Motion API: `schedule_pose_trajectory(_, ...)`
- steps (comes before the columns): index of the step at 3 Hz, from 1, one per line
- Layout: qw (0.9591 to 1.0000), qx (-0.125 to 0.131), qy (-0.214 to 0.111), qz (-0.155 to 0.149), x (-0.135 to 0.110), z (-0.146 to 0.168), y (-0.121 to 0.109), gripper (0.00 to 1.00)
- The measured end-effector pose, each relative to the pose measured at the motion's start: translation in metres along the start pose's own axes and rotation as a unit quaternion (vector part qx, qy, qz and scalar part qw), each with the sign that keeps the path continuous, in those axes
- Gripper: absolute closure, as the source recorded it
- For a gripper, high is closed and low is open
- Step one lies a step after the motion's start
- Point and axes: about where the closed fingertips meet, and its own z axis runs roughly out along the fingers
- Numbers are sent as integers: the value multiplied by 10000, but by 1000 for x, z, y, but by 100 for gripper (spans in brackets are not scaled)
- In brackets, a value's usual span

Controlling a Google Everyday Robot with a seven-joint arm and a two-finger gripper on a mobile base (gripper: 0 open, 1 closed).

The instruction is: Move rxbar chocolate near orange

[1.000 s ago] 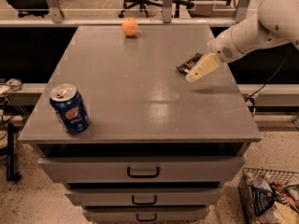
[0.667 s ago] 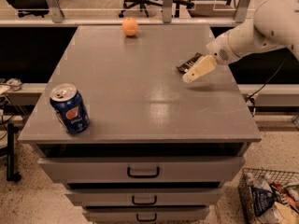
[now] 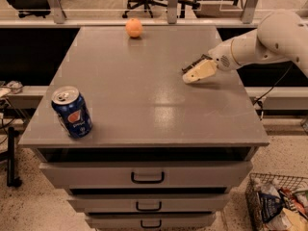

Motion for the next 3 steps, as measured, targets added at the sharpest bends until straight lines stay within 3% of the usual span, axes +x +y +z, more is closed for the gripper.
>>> schedule_pose_trajectory(1, 9998, 150, -147, 21, -1, 1, -5, 38)
schedule_pose_trajectory(3, 9995, 278, -147, -66, 1, 1, -10, 85)
